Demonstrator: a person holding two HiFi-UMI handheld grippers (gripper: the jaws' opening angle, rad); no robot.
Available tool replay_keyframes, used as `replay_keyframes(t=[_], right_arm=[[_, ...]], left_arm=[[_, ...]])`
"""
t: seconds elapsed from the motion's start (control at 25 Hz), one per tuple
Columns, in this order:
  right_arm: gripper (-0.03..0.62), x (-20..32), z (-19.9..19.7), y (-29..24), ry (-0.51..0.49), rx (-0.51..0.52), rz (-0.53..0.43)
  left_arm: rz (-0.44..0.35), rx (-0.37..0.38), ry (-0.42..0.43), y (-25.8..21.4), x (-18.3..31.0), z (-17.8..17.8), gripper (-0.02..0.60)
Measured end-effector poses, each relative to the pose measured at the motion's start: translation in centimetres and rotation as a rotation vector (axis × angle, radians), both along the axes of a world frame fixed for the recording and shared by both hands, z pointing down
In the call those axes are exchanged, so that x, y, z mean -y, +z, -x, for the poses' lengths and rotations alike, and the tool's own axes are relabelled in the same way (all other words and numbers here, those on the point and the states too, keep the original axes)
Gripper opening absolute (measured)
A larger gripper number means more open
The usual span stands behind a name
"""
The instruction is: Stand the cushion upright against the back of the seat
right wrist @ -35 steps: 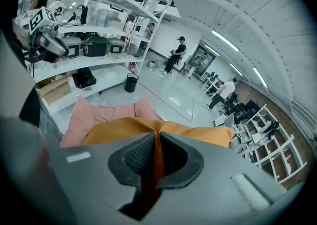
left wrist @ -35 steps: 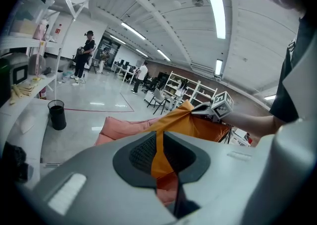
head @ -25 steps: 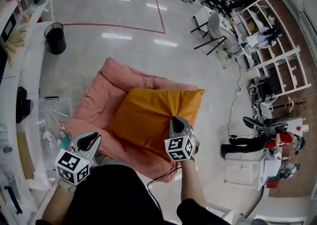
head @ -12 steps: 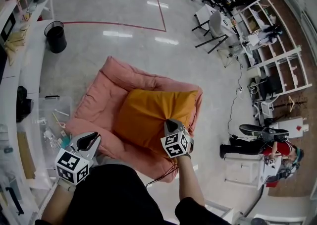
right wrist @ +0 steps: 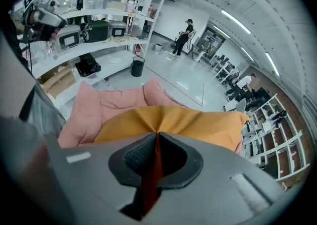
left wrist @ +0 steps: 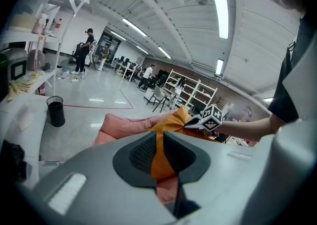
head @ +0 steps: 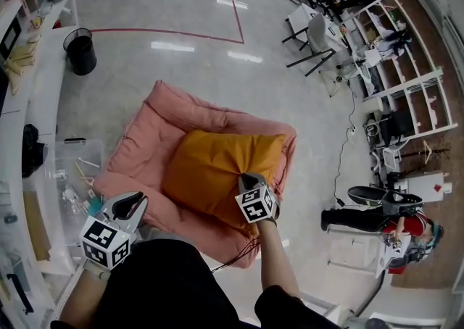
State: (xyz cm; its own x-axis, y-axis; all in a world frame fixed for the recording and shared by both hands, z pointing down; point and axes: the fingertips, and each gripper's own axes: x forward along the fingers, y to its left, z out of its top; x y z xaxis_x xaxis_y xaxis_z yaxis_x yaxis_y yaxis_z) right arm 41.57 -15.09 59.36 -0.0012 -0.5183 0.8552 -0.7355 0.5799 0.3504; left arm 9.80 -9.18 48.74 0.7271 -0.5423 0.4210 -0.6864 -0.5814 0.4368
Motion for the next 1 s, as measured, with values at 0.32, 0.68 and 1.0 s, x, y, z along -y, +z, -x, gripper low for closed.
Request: replay_keyframes(t=[0.32,0.68,1.0], right_arm=[[0.025,-0.3,-2.2,2.7,0.038,0.024,0.062],[0.029,-0.5,-4.4,4.5,0.092,0.123,0.11],[0.064,-0.4,-3.1,2.5,0.063,0.133,0.054]], left_arm=[[0.008,0.009,0.01,0.3,0.5,-1.6,0.054],[0.012,0.013,0.008,0.2,1.3,-4.4,0.054],[0.018,0.004,-0.022,0.6,1.5,-5.0,0.054]])
